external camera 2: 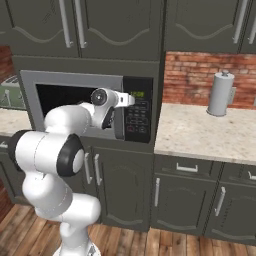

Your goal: The microwave is finished heating the chicken drumstick and broccoli. Take the bowl containing the food and place it on the dining counter.

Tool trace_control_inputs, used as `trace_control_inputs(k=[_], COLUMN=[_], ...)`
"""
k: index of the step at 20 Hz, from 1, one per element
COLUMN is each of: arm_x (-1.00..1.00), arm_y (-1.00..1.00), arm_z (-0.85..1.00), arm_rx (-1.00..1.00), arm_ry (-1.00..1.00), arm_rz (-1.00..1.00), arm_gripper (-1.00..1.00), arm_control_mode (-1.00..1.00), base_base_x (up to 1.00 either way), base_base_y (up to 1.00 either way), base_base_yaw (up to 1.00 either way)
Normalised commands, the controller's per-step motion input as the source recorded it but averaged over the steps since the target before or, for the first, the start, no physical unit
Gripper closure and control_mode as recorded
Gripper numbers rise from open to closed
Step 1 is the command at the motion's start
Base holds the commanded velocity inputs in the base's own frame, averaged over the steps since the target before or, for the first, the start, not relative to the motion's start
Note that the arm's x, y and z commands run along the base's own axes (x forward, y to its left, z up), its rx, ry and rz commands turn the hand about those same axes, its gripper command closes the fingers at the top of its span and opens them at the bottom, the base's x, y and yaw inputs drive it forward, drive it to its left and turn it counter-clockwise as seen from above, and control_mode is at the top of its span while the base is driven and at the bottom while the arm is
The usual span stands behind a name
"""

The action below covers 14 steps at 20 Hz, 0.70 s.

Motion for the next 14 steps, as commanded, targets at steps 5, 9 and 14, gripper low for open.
trace_control_inputs(k=[5, 9, 14], arm_x=[0.42, 0.56, 0.38], arm_y=[-0.22, -0.09, -0.03], arm_z=[-0.04, 0.0, 0.0], arm_rx=[0.0, 0.0, 0.0], arm_ry=[0.0, 0.01, 0.0], arm_rz=[0.0, 0.0, 0.0], arm_gripper=[-1.0, -1.0, 1.0], arm_control_mode=[-1.0, -1.0, -1.0], base_base_x=[0.0, 0.0, 0.0], base_base_y=[0.0, 0.0, 0.0], base_base_yaw=[0.0, 0.0, 0.0])
